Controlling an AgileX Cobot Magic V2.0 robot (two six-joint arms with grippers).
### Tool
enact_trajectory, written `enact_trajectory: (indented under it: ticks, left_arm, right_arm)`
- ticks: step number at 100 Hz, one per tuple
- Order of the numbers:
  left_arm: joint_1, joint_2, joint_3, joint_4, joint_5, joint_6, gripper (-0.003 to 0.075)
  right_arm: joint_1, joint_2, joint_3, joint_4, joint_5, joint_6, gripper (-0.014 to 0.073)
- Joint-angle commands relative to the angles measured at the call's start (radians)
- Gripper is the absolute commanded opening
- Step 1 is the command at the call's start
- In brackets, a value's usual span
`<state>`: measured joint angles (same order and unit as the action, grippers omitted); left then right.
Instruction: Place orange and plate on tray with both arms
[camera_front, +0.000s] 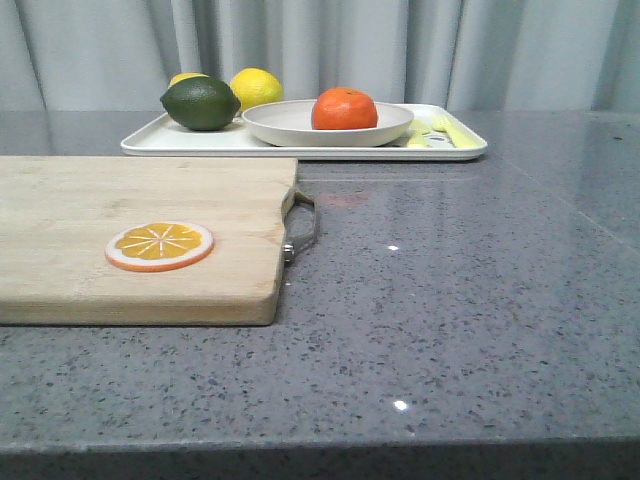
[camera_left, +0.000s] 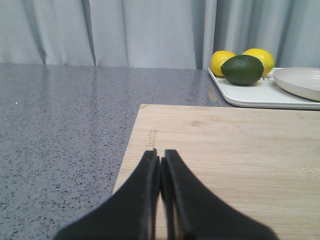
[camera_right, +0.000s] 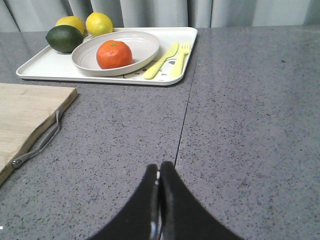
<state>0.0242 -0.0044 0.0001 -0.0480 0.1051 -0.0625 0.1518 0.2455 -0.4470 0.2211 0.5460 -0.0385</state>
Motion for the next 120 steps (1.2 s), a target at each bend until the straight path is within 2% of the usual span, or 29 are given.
enact_trajectory:
  ticks: [1, 79, 101, 120]
  left_arm:
    - [0.002, -0.031, 0.024, -0.003, -0.070, 0.001, -0.0019]
    - [0.002, -0.031, 0.024, -0.003, -0.070, 0.001, -0.0019]
    - [0.002, -0.031, 0.024, -0.003, -0.070, 0.001, -0.0019]
    - [0.002, -0.031, 0.024, -0.003, -0.070, 0.001, -0.0019]
  right_arm:
    - [-0.002, 0.008, -0.021, 0.001, -0.074, -0.009, -0.0067]
    - [-0.002, 0.009, -0.015, 0.001, -0.078, -0.009, -0.0067]
    - [-0.015, 0.007, 0.090, -0.027, -0.244, -0.009, -0.0067]
    - [-0.058, -0.038, 0.176, -0.150, -0.366, 0.032, -0.0067]
